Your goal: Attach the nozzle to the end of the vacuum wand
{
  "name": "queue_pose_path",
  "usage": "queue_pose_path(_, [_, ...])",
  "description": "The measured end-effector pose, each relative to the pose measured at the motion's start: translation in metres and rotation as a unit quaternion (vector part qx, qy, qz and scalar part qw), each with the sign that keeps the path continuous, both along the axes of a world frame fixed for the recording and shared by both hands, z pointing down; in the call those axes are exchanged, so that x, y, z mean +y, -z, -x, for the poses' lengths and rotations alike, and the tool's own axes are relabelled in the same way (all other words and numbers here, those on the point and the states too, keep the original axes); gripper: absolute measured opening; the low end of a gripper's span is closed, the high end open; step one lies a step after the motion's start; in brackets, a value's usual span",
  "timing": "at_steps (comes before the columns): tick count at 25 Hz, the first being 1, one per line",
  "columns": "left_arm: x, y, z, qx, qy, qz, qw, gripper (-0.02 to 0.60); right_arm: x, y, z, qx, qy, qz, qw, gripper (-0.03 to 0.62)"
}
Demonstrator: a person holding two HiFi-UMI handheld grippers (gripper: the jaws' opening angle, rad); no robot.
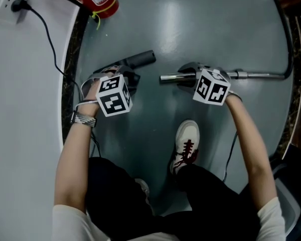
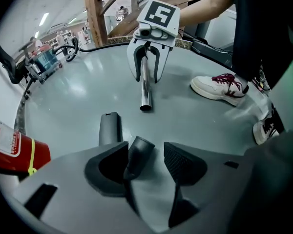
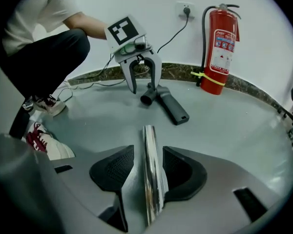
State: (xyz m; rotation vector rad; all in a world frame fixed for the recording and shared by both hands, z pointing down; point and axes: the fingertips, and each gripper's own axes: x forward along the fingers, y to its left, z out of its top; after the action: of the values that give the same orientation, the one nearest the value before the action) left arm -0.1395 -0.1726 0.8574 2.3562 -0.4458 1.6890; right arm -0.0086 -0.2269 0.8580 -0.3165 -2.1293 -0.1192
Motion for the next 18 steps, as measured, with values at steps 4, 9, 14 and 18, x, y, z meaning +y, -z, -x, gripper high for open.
queue_pose_path(4, [-0.002, -0.008, 0.001, -0.026, -0.022, -0.009, 0.9994, 0.249, -0.004, -0.023, -0.008, 0.042, 0.026, -0.030, 0.998, 0.183])
queue_pose_path(9, [0.000, -0.020, 0.007, -0.056, -0.055, -0.005, 0.9969, 0.250, -0.008, -0.036, -0.017, 0.083, 0.071, -0.070, 0.992, 0.183])
queue_pose_path(14, [-0.005, -0.029, 0.014, -0.054, -0.075, -0.021, 0.9955, 0.249, -0.011, -0.041, -0.015, 0.080, 0.067, -0.063, 0.993, 0.183])
queue_pose_path(18, [-0.005, -0.038, 0.005, -0.071, -0.111, -0.031, 0.9908, 0.247, -0.008, -0.049, -0.019, 0.088, 0.083, -0.079, 0.989, 0.183])
